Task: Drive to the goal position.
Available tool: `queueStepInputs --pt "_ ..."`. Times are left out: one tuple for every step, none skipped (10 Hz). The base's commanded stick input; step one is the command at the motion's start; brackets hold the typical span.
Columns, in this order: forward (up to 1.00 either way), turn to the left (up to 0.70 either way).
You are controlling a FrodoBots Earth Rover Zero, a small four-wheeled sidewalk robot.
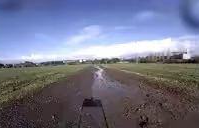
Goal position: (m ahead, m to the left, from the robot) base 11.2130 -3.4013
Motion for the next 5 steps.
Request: queueStepInputs --pt "0.7 0.0" --pt "0.7 0.27" --pt "0.7 0.32" --pt "0.7 0.35" --pt "0.7 0.35"
